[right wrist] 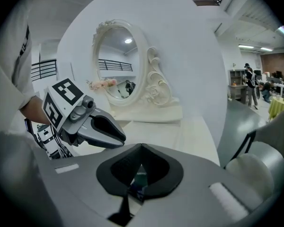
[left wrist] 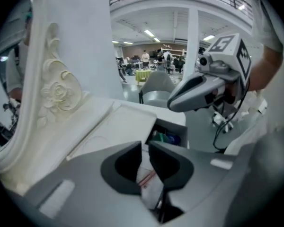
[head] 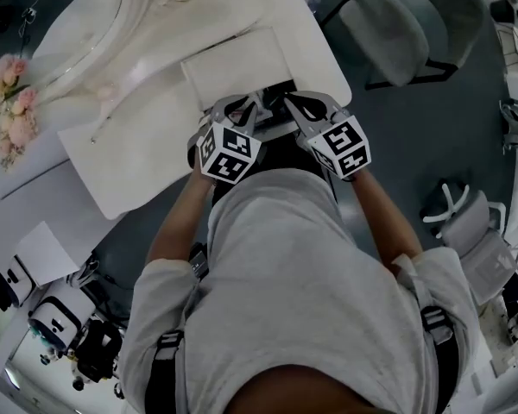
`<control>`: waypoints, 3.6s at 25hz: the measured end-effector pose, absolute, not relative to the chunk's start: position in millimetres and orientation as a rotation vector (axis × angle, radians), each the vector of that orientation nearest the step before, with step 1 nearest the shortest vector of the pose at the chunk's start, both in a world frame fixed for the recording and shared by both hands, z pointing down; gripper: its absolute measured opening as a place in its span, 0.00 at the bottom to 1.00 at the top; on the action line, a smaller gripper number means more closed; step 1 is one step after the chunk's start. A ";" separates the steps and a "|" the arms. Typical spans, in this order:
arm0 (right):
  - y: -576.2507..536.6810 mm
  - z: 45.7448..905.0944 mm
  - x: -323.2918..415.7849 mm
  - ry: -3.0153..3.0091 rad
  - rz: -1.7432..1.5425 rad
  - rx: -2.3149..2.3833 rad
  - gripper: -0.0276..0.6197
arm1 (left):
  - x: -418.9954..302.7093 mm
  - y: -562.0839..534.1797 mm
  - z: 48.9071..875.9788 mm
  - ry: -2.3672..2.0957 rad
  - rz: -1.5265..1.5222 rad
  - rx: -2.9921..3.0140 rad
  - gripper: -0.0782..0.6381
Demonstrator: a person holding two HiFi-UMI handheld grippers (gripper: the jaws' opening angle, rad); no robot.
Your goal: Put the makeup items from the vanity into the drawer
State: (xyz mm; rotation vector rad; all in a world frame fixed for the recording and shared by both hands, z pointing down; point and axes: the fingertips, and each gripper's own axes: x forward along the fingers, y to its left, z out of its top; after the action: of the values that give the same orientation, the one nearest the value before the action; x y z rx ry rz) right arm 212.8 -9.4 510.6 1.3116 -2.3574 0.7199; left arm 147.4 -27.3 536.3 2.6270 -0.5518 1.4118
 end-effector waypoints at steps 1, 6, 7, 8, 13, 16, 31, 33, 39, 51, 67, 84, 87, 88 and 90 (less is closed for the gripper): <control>-16.1 503.7 202.5 -2.375 0.694 1.291 0.04 | 136.5 -34.2 527.7 -0.615 1.371 2.618 0.16; -51.7 477.8 145.8 -2.451 0.583 1.190 0.04 | 79.5 -65.3 499.2 -0.923 1.127 2.490 0.11; -57.7 474.3 131.7 -2.463 0.566 1.166 0.04 | 68.0 -69.0 496.0 -0.967 1.096 2.468 0.11; -63.2 471.1 117.1 -2.476 0.551 1.141 0.04 | 56.4 -72.1 492.8 -1.006 1.066 2.449 0.11; -85.5 460.3 49.4 -2.519 0.478 1.010 0.04 | -4.1 -86.5 477.8 -1.200 0.903 2.352 0.11; -93.0 459.0 10.0 -2.533 0.447 0.945 0.04 | -44.8 -92.6 474.0 -1.307 0.825 2.284 0.11; -119.2 450.7 -122.4 -2.537 0.316 0.803 0.04 | -168.2 -108.3 463.7 -1.489 0.675 2.163 0.11; -127.5 452.0 -133.0 -2.525 0.296 0.791 0.04 | -179.3 -113.5 465.3 -1.497 0.666 2.150 0.11; -155.0 451.7 -158.2 -2.485 0.233 0.792 0.04 | -202.9 -135.0 468.1 -1.496 0.647 2.152 0.11; -208.3 487.2 -206.4 -2.375 0.148 0.766 0.20 | -242.8 -171.3 491.2 -1.445 0.670 2.139 0.11; -256.2 530.8 -234.2 -2.253 0.021 0.750 0.29 | -257.0 -193.0 501.3 -1.368 0.706 2.172 0.11; -204.7 474.4 -126.1 -2.383 0.304 1.039 0.27 | -142.1 -165.9 481.0 -0.992 0.930 2.505 0.11; -181.6 473.2 -96.3 -2.370 0.352 1.080 0.27 | -114.7 -142.9 486.0 -0.869 1.011 2.556 0.11; -175.4 472.7 -88.2 -2.368 0.367 1.092 0.27 | -107.8 -135.9 487.0 -0.829 1.032 2.569 0.11; -165.4 471.0 -74.0 -2.364 0.389 1.113 0.27 | -95.6 -122.0 488.3 -0.749 1.074 2.593 0.11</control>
State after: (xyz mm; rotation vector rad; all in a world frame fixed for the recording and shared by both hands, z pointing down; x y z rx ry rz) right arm -74.0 -165.4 471.0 1.1134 -2.3644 0.3891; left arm -95.6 -122.0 488.3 2.5934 -0.7491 1.0741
